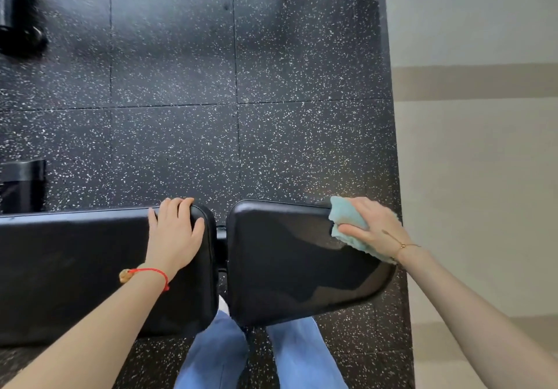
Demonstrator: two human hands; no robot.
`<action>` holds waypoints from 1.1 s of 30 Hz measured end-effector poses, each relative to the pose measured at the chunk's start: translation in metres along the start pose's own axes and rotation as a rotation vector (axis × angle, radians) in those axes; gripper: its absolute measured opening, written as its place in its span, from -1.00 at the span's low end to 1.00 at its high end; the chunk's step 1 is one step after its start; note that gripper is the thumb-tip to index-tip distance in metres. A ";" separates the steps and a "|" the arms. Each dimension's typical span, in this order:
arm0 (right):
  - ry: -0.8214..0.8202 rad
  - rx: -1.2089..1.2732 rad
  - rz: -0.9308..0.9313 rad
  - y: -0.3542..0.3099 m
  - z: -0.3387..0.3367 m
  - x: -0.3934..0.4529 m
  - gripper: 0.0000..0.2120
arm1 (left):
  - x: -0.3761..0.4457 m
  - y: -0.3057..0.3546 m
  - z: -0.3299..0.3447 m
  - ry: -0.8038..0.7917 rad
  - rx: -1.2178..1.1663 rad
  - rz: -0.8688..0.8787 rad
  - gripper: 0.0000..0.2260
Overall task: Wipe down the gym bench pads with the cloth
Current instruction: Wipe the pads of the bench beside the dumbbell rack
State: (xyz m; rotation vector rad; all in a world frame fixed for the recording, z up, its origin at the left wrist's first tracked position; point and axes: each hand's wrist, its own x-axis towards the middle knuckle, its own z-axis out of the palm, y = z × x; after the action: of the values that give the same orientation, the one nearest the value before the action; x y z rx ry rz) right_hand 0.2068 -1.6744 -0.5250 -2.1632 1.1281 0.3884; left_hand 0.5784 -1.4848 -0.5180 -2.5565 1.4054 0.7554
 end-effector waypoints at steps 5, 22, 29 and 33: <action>0.050 -0.004 0.029 -0.025 0.004 0.012 -0.35 | -0.006 -0.014 0.000 0.045 -0.045 0.023 -0.59; 0.063 -0.140 -0.299 -0.373 0.131 0.143 -0.32 | -0.011 -0.243 -0.036 0.143 0.058 0.062 -0.47; 0.064 -0.143 -0.409 -0.457 0.164 0.165 -0.37 | -0.025 -0.328 -0.041 0.162 0.062 -0.098 -0.42; 0.197 -0.134 -0.319 -0.383 0.135 0.125 -0.33 | -0.031 -0.346 -0.041 0.133 0.065 -0.071 -0.41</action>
State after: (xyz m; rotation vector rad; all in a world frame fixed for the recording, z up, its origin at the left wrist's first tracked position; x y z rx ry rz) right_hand 0.5953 -1.5030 -0.5316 -2.4925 0.8555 0.1119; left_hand 0.8633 -1.2826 -0.5106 -2.6332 1.3435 0.5290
